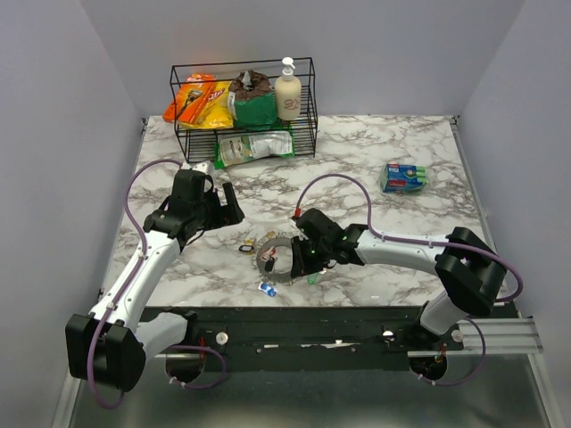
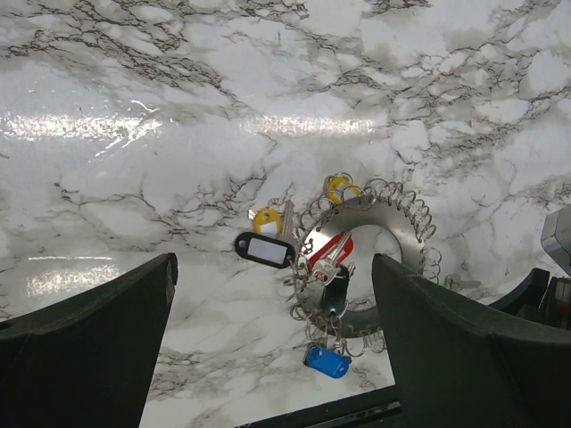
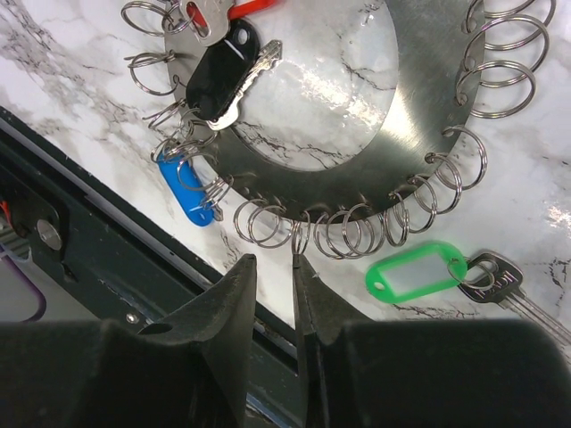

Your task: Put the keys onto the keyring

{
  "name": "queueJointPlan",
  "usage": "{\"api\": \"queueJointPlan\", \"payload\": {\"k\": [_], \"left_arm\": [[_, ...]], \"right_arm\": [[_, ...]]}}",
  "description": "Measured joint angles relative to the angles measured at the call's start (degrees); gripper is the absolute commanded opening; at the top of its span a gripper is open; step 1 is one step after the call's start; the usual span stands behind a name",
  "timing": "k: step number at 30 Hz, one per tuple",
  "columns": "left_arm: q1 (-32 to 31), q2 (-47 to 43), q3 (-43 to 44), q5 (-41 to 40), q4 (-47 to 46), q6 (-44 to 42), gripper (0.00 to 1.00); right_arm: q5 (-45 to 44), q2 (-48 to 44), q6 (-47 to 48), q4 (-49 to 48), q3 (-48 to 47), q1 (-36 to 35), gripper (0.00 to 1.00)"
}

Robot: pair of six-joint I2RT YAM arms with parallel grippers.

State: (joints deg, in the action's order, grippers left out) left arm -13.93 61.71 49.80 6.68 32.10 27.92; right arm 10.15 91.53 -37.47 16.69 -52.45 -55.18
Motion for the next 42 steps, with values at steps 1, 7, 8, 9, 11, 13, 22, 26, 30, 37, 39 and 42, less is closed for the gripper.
{"api": "queueJointPlan", "payload": {"k": [1,7,8,9,11,13,22,26,30,37,39,42], "left_arm": [[0.0,0.0,0.0,0.0,-0.1,0.0,0.99],[0.0,0.0,0.0,0.0,-0.3,0.0,0.99],[0.0,0.0,0.0,0.0,-0.3,0.0,0.99],[0.0,0.0,0.0,0.0,-0.3,0.0,0.99],[0.0,0.0,0.0,0.0,-0.3,0.0,0.99],[0.0,0.0,0.0,0.0,-0.3,0.0,0.99],[0.0,0.0,0.0,0.0,-0.3,-0.1,0.99],[0.0,0.0,0.0,0.0,-0.3,-0.3,0.99],[0.0,0.0,0.0,-0.1,-0.3,-0.5,0.99],[0.0,0.0,0.0,-0.1,-0.3,-0.5,0.99],[0.0,0.0,0.0,-0.1,-0.3,-0.5,0.99],[0.0,0.0,0.0,-0.1,-0.3,-0.5,0.99]], "right_arm": [[0.0,0.1,-0.1,0.0,0.0,0.0,0.31],[-0.2,1.3,-0.6,0.1,0.0,0.0,0.31],[-0.2,1.4,-0.7,0.2,0.0,0.0,0.31],[-0.2,1.6,-0.7,0.2,0.0,0.0,0.31],[-0.2,1.6,-0.8,0.2,0.0,0.0,0.31],[-0.2,1.6,-1.0,0.2,0.0,0.0,0.31],[-0.2,3.3,-1.6,0.2,0.1,0.0,0.31],[-0.2,3.4,-1.6,0.2,0.1,0.0,0.29],[-0.2,3.5,-1.6,0.2,0.2,0.0,0.25],[-0.2,4.1,-1.6,0.1,0.2,0.0,0.24],[-0.2,4.4,-1.6,0.1,0.3,0.0,0.24],[-0.2,4.9,-1.6,-0.1,0.3,0.0,0.21]]}}
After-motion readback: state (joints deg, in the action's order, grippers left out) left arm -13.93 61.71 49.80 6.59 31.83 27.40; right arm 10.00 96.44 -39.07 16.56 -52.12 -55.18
